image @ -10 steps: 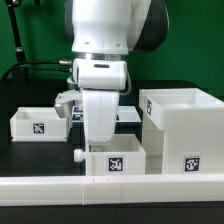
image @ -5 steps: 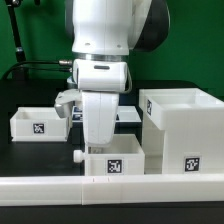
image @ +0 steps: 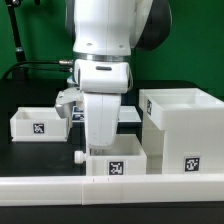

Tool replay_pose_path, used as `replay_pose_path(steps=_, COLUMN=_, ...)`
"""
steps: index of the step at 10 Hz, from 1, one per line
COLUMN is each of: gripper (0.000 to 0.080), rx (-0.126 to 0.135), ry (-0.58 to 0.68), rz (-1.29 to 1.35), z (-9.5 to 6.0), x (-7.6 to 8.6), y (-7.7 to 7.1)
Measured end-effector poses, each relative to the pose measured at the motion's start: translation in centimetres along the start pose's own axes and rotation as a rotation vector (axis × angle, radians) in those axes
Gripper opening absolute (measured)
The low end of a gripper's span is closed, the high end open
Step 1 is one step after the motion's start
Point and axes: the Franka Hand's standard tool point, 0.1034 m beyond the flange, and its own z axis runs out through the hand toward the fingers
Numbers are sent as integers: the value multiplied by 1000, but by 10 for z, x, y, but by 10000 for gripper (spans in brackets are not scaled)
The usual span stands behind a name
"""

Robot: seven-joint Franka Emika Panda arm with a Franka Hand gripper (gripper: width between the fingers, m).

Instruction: Assemble drawer

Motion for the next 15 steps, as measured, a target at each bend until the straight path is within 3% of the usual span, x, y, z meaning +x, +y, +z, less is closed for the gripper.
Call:
replay_pose_path(steps=3, gripper=44, rx=19, ry=-3, rz=-17, z=2, x=8, y=3)
replay_pose_path(steps=6, gripper=44, rx=19, ry=-3, rz=-13, z=2, x=5, y=3)
replay_pose_path(steps=8, gripper=44, rx=23, ry=-2, rz=0, z=2, x=12, y=4)
replay_pose_path(steps=11, gripper=44, rx=41, ry=-16, rz=-7, z=1, x=12, y=4)
replay_pose_path(steps=15, gripper=44, rx=43, ry=-18, rz=-5, z=1, x=11, y=4)
